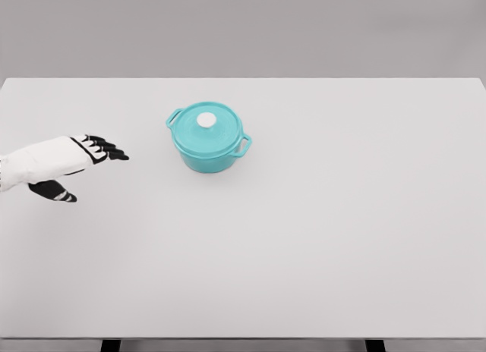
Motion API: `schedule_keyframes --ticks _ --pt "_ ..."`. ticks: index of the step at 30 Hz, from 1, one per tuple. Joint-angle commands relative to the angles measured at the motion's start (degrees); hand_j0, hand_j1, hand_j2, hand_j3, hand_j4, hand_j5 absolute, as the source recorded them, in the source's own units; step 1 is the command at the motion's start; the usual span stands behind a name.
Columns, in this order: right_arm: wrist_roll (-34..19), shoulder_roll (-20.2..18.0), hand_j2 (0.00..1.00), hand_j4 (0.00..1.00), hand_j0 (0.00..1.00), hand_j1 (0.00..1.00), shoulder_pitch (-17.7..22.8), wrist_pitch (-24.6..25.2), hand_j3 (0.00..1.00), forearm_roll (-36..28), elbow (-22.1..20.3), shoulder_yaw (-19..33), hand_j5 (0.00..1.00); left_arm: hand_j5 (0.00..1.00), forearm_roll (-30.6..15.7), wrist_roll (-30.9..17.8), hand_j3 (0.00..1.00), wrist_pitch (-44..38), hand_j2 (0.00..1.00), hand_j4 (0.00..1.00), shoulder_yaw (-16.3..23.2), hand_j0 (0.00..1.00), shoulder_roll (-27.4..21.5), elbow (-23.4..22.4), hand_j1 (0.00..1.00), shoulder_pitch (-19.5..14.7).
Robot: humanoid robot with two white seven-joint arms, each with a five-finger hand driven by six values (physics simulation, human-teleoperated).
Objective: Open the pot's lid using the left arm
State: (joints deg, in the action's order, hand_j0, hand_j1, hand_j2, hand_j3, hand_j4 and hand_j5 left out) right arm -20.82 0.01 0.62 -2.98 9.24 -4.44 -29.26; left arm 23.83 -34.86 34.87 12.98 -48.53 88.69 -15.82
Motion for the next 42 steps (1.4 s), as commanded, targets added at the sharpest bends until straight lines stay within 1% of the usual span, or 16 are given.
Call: schedule_keyframes --ticks 1,11,13,14,15,16,17,18,20,24,27,28,32,35,38,42 --pt "0.0 0.0 1.00 1.00 1.00 1.00 0.0 0.0 1.00 -0.1 0.0 0.2 1.00 1.00 0.3 -0.1 1.00 0.1 1.00 1.00 0.3 1.00 0.8 -0.2 1.00 0.0" --pt "0.0 0.0 1.00 1.00 1.00 1.00 0.4 0.1 1.00 0.1 0.0 0.0 1.00 1.00 0.5 -0.1 1.00 0.1 1.00 1.00 0.5 1.00 2.6 0.4 1.00 -1.4" --pt "0.0 0.0 1.00 1.00 1.00 1.00 0.4 0.1 1.00 0.0 0.0 0.0 1.00 1.00 0.4 -0.1 1.00 0.1 1.00 1.00 2.7 1.00 4.5 0.4 1.00 -4.2" --pt "0.0 0.0 1.00 1.00 1.00 1.00 0.4 0.1 1.00 0.1 0.0 0.0 1.00 1.00 -0.1 -0.1 1.00 -0.3 1.00 1.00 7.6 1.00 4.4 0.4 1.00 -6.5" --pt "0.0 0.0 1.00 1.00 1.00 1.00 0.4 0.1 1.00 0.1 0.0 0.0 1.00 1.00 -0.5 -0.1 1.00 -2.6 1.00 1.00 14.4 1.00 4.1 -0.6 1.00 -12.6" --pt "0.0 0.0 1.00 1.00 1.00 1.00 0.4 0.1 1.00 0.1 0.0 0.0 1.00 1.00 -0.5 -0.1 1.00 -4.6 1.00 1.00 25.6 1.00 3.6 -4.4 1.00 -20.6" --pt "0.0 0.0 1.00 1.00 1.00 1.00 0.4 0.1 1.00 0.1 0.0 0.0 1.00 1.00 -0.5 -0.1 1.00 -3.7 1.00 1.00 32.3 1.00 3.1 -6.1 1.00 -25.7" --pt "0.0 0.0 1.00 1.00 1.00 1.00 0.4 0.1 1.00 0.1 0.0 0.0 1.00 1.00 -0.5 -0.1 1.00 -2.7 1.00 1.00 37.6 1.00 3.2 -6.5 1.00 -29.9" --pt "0.0 0.0 1.00 1.00 1.00 1.00 0.4 0.1 1.00 0.1 0.0 0.0 1.00 1.00 -1.1 -0.1 1.00 -5.2 1.00 1.00 42.3 1.00 5.7 -7.7 1.00 -36.5" --pt "0.0 0.0 1.00 1.00 1.00 1.00 0.4 0.1 1.00 0.1 0.0 0.0 1.00 1.00 -1.0 -0.1 1.00 -10.7 1.00 1.00 44.7 1.00 11.1 -7.7 1.00 -44.1" --pt "0.0 0.0 1.00 1.00 1.00 1.00 0.4 0.1 1.00 0.1 0.0 0.0 1.00 1.00 -1.1 -0.1 1.00 -13.7 1.00 1.00 45.7 1.00 15.5 -10.8 1.00 -46.8" --pt "0.0 0.0 1.00 1.00 1.00 1.00 0.4 0.1 1.00 0.1 0.0 0.0 1.00 1.00 -1.1 -0.1 1.00 -14.1 1.00 1.00 45.7 1.00 15.8 -11.3 1.00 -46.9" --pt "0.0 0.0 1.00 1.00 1.00 1.00 0.4 0.1 1.00 0.1 0.0 0.0 1.00 1.00 -1.2 -0.1 1.00 -14.0 1.00 1.00 45.8 1.00 19.0 -21.5 1.00 -47.3" --pt "0.0 0.0 1.00 1.00 1.00 1.00 0.4 0.1 1.00 0.1 0.0 0.0 1.00 1.00 -1.2 -0.1 1.00 -14.0 1.00 1.00 46.4 1.00 19.0 -21.9 1.00 -47.3" --pt "0.0 0.0 1.00 1.00 1.00 1.00 0.4 0.1 1.00 0.1 0.0 0.0 1.00 0.94 -1.2 -0.1 0.94 -14.0 0.94 0.94 47.8 0.94 19.1 -21.9 0.94 -47.7" --pt "0.0 0.0 1.00 1.00 1.00 1.00 0.4 0.1 1.00 0.1 0.0 0.0 1.00 0.93 -3.3 -0.1 0.93 -13.7 0.93 0.93 47.8 0.93 19.1 -21.7 0.93 -48.6"
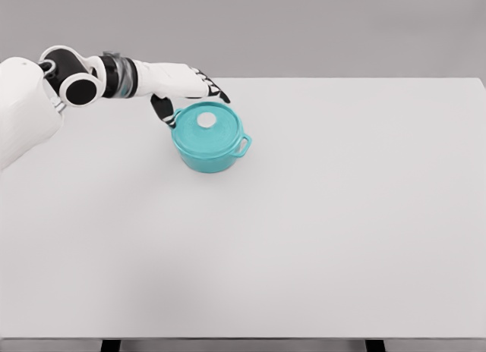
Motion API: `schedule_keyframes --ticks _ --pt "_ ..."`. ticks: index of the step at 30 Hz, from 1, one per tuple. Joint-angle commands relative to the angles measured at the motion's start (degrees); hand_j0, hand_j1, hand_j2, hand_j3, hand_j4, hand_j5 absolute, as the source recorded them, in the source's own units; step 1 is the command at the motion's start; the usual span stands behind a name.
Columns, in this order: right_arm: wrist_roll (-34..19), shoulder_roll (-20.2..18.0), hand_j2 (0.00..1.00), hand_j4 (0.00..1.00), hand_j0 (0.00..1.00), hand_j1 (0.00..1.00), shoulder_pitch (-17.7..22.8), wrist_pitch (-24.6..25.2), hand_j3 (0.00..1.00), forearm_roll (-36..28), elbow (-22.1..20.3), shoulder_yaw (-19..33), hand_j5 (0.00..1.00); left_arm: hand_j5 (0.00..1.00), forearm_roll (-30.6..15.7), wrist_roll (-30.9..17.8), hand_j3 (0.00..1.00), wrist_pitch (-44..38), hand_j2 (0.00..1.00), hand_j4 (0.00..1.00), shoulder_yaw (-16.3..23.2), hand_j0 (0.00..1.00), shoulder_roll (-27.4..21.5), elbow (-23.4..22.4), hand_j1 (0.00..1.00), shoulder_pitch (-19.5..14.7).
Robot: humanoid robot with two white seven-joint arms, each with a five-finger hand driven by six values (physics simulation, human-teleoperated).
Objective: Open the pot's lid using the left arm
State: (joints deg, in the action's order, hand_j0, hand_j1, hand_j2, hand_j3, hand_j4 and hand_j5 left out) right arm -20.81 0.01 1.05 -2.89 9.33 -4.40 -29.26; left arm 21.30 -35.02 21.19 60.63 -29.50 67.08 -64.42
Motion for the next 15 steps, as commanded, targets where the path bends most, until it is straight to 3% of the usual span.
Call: schedule_keyframes --ticks 1,8,15 --pt "0.0 0.0 1.00 1.00 1.00 1.00 0.0 0.0 1.00 0.0 0.0 0.0 1.00 0.93 -0.8 0.0 0.93 0.0 0.93 0.93 0.1 0.93 0.1 -0.1 0.93 0.0" --pt "0.0 0.0 1.00 1.00 1.00 1.00 0.0 0.0 1.00 0.0 0.0 0.0 1.00 0.76 -0.8 0.0 0.76 0.0 0.76 0.76 1.8 0.76 1.0 -0.5 0.76 -0.3" --pt "0.0 0.0 1.00 1.00 1.00 1.00 0.0 0.0 1.00 0.0 0.0 0.0 1.00 0.76 -0.8 0.0 0.76 -0.1 0.76 0.76 2.5 0.76 1.5 -0.5 0.76 -0.3"
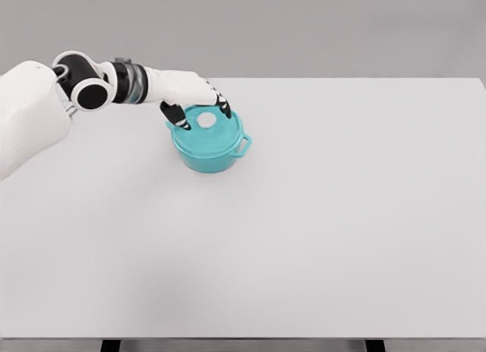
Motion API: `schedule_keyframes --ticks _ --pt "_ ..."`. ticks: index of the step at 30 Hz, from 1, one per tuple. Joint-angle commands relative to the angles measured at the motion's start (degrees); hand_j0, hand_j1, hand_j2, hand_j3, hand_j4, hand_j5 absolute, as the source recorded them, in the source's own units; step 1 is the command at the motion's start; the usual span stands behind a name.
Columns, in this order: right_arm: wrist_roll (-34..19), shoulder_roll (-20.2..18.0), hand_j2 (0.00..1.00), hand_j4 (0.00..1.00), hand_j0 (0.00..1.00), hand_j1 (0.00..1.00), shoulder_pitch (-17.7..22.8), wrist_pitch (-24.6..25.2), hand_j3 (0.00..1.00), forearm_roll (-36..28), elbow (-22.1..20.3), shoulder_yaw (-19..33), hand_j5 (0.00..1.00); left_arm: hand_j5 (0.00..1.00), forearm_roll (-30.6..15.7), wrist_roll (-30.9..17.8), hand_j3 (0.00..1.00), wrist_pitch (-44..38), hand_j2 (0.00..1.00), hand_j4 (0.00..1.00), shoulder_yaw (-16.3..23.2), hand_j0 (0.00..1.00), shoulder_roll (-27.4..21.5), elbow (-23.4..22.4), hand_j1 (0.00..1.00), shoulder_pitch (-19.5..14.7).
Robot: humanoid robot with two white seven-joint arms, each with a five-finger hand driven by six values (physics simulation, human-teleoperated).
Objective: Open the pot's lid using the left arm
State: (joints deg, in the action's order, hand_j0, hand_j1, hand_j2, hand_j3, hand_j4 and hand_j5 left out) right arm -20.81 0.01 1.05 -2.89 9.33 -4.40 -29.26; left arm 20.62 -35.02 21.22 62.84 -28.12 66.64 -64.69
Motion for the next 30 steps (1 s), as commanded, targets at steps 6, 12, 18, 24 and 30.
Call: schedule_keyframes --ticks 6,12,18,24,30 --pt "0.0 0.0 1.00 1.00 1.00 1.00 0.0 0.0 1.00 0.0 0.0 0.0 1.00 0.76 -0.1 0.0 0.76 -0.4 0.76 0.76 1.1 0.76 0.6 -0.3 0.76 0.0" --pt "0.0 0.0 1.00 1.00 1.00 1.00 0.0 0.0 1.00 0.0 0.0 0.0 1.00 0.76 0.0 0.0 0.76 -0.5 0.76 0.76 1.1 0.76 1.0 -1.8 0.76 0.0" --pt "0.0 0.0 1.00 1.00 1.00 1.00 0.0 0.0 1.00 0.0 0.0 0.0 1.00 0.67 0.1 0.0 0.67 -0.4 0.67 0.67 1.4 0.67 1.0 -1.7 0.67 0.0" --pt "0.0 0.0 1.00 1.00 1.00 1.00 0.0 0.0 1.00 0.0 0.0 0.0 1.00 0.48 0.2 0.0 0.48 0.2 0.48 0.48 1.5 0.48 1.0 -1.6 0.48 -0.3" --pt "0.0 0.0 1.00 1.00 1.00 1.00 0.0 0.0 1.00 0.0 0.0 0.0 1.00 0.37 -0.1 0.0 0.37 3.0 0.37 0.37 1.6 0.37 0.2 -1.2 0.37 -1.3"
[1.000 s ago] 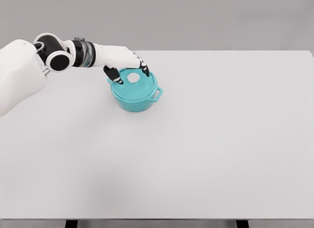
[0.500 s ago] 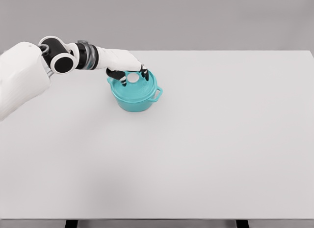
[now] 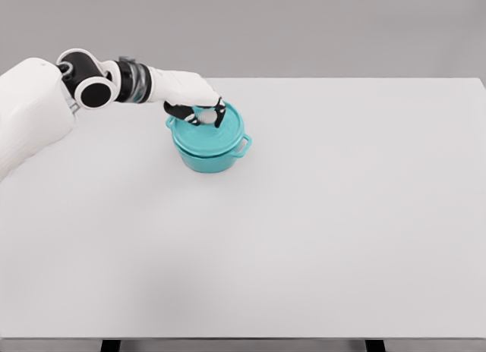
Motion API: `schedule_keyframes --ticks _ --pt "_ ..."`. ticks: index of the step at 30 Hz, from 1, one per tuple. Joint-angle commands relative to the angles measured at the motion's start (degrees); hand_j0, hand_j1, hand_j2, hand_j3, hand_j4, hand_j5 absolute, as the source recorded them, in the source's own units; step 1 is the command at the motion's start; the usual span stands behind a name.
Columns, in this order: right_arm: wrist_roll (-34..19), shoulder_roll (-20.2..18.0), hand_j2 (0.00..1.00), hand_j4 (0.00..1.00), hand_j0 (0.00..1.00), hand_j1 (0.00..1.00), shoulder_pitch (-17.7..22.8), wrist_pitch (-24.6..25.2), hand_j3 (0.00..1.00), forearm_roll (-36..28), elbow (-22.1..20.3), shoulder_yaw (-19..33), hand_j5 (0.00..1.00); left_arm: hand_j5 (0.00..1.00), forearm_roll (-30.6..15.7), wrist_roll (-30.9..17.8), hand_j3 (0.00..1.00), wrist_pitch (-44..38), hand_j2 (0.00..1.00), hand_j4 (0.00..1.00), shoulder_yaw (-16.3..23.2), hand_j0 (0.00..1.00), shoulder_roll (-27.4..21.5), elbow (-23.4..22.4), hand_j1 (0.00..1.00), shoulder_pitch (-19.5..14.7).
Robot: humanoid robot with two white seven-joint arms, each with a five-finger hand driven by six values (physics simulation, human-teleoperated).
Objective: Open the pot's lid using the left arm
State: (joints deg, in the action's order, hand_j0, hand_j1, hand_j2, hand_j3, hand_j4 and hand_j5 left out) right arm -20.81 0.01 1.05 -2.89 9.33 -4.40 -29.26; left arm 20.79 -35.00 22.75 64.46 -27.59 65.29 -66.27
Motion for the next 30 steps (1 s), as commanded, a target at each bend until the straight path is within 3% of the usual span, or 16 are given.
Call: schedule_keyframes --ticks 1,4,10,17,22,24,30 --pt "0.0 0.0 1.00 1.00 1.00 1.00 0.0 0.0 1.00 0.0 0.0 0.0 1.00 0.35 -0.4 0.0 0.35 2.2 0.35 0.35 -0.1 0.35 -0.6 0.1 0.35 -0.1" --pt "0.0 0.0 1.00 1.00 1.00 1.00 0.0 0.0 1.00 0.0 0.0 0.0 1.00 0.35 -0.4 0.0 0.35 3.3 0.35 0.35 -0.1 0.35 -3.8 0.4 0.35 -0.4" --pt "0.0 0.0 1.00 1.00 1.00 1.00 0.0 0.0 1.00 0.0 0.0 0.0 1.00 0.36 -1.6 0.0 0.36 10.4 0.36 0.36 -0.1 0.36 -14.7 0.4 0.36 -0.6" --pt "0.0 0.0 1.00 1.00 1.00 1.00 0.0 0.0 1.00 0.0 0.0 0.0 1.00 0.42 -1.3 0.0 0.42 12.3 0.42 0.42 -0.1 0.42 -18.8 -0.2 0.42 0.9" --pt "0.0 0.0 1.00 1.00 1.00 1.00 0.0 0.0 1.00 0.0 0.0 0.0 1.00 0.70 -1.2 0.0 0.70 12.3 0.70 0.70 -0.1 0.70 -18.8 -0.2 0.70 1.5" --pt "0.0 0.0 1.00 1.00 1.00 1.00 0.0 0.0 1.00 0.0 0.0 0.0 1.00 0.90 -1.1 0.0 0.90 12.1 0.90 0.90 -0.1 0.90 -18.8 -0.3 0.90 1.8" --pt "0.0 0.0 1.00 1.00 1.00 1.00 0.0 0.0 1.00 0.0 0.0 0.0 1.00 1.00 -1.3 0.0 1.00 12.0 1.00 1.00 -0.1 1.00 -18.7 -1.5 1.00 1.8"
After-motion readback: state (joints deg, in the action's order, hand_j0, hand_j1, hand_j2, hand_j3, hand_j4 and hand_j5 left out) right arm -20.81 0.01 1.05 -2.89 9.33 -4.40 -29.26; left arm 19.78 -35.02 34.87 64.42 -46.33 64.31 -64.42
